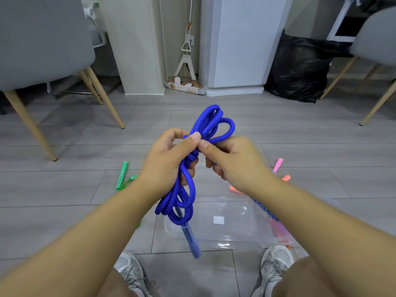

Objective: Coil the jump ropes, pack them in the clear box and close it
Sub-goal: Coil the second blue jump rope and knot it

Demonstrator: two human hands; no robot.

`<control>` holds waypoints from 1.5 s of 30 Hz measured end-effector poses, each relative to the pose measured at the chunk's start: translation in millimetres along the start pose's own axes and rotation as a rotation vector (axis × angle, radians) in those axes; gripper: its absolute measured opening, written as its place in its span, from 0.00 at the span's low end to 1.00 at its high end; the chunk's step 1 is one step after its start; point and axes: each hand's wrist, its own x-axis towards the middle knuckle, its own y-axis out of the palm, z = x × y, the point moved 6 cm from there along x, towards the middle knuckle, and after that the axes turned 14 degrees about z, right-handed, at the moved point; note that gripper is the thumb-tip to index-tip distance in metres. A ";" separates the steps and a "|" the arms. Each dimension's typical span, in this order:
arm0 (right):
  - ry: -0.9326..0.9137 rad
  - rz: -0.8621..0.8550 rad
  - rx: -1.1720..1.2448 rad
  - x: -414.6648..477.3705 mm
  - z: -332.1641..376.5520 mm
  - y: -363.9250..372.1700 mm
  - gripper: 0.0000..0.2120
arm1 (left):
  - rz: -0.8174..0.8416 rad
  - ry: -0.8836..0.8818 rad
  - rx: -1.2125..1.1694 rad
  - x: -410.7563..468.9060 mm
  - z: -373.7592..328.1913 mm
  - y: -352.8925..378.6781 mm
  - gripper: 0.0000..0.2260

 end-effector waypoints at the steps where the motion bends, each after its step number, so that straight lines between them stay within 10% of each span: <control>1: 0.018 -0.020 -0.008 0.1 -0.4 1.0 0.19 | 0.005 0.017 0.039 -0.2 -0.7 1.2 0.10; 8: 0.093 -0.083 0.020 8.9 -4.1 7.9 0.20 | 0.077 -0.047 0.091 1.6 3.4 -0.8 0.06; 30: -0.115 -0.216 0.027 1.9 9.6 5.4 0.11 | 0.316 -0.228 0.123 -0.7 14.9 11.1 0.39; 45: -0.034 -0.140 0.180 9.8 2.3 1.8 0.11 | 0.165 -0.154 0.296 0.3 9.0 -13.2 0.27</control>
